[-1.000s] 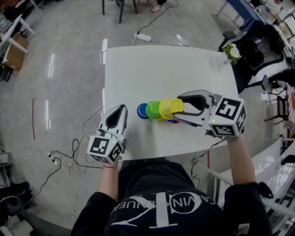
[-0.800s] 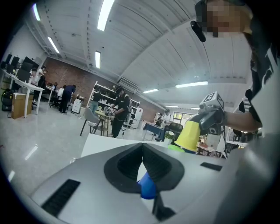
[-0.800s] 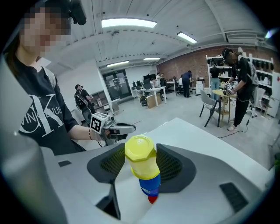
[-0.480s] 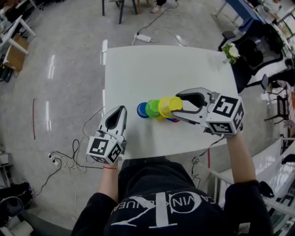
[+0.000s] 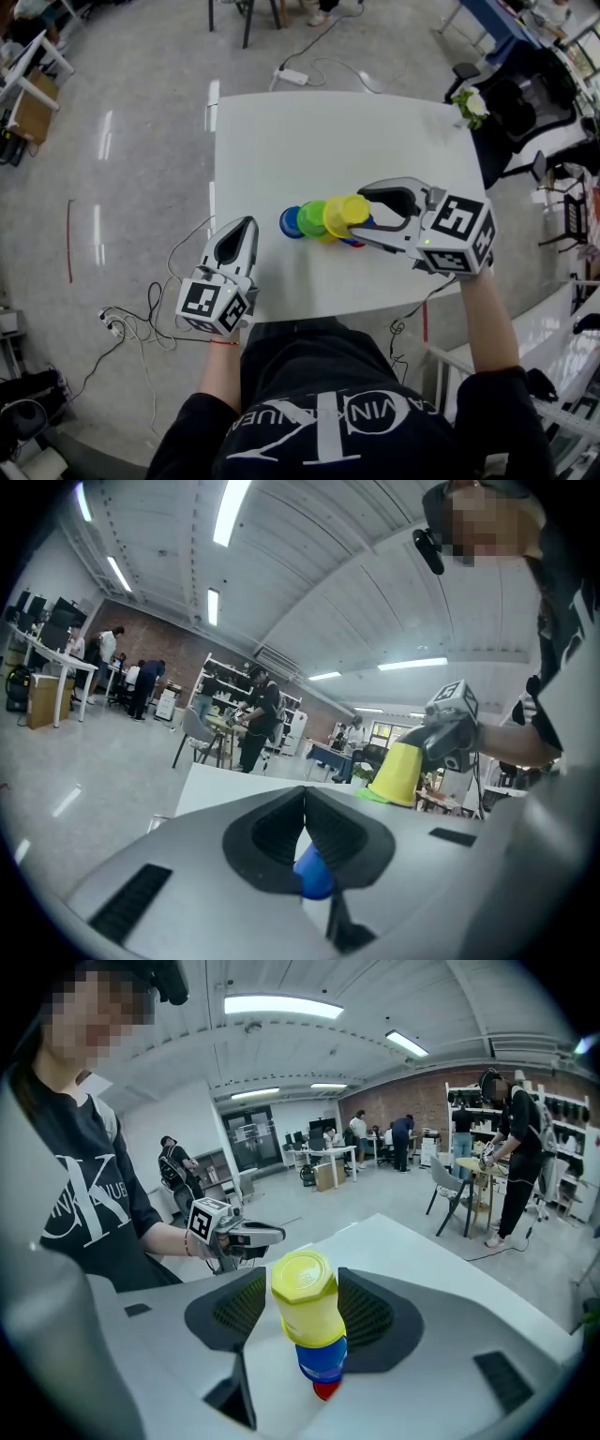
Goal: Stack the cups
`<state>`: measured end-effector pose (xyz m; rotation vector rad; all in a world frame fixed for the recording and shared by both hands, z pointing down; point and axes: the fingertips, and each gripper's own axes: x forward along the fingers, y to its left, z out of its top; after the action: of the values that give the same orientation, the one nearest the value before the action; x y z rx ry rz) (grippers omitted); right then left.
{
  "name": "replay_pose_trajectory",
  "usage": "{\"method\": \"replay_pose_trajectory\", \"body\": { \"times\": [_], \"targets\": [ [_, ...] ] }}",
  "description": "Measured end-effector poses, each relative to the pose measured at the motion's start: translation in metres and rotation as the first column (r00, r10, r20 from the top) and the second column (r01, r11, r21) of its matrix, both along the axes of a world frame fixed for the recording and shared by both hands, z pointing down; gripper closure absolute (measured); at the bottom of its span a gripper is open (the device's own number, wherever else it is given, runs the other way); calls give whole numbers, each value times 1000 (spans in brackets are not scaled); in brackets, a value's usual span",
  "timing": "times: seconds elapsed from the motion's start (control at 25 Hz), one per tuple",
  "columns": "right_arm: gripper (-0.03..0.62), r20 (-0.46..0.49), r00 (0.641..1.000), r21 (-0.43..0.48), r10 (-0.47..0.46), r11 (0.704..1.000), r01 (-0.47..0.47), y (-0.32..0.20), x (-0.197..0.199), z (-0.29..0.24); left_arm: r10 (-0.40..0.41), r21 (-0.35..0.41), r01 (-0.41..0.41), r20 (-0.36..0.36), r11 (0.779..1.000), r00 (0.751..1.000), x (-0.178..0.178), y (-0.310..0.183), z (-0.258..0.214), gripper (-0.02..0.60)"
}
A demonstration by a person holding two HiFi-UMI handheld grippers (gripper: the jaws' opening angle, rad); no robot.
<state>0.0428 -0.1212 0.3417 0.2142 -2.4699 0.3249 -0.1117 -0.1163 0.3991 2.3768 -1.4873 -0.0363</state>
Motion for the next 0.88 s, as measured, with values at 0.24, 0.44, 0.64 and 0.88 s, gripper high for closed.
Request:
{"method": "replay_pose_trajectory", "body": {
  "times": [0.24,0.44,0.64,0.88],
  "targets": [
    [326,9,1000,2,9,1000,-9,0,0,-2,-2,2,2,-4,1000,1000,-3,2,1,577],
    [316,22,999,11,38,999,-38,0,4,-6,3,6,-3,-4,1000,1000,-4,5,0,577],
    [313,40,995,25,89,996,-90,1,12,-13,19,19,-19,0,1000,1000,-5,5,-5,577],
    [313,77,981,46,177,982,-181,6,23,-18,56,41,-56,9,998,998,-3,2,-11,577]
  ]
}}
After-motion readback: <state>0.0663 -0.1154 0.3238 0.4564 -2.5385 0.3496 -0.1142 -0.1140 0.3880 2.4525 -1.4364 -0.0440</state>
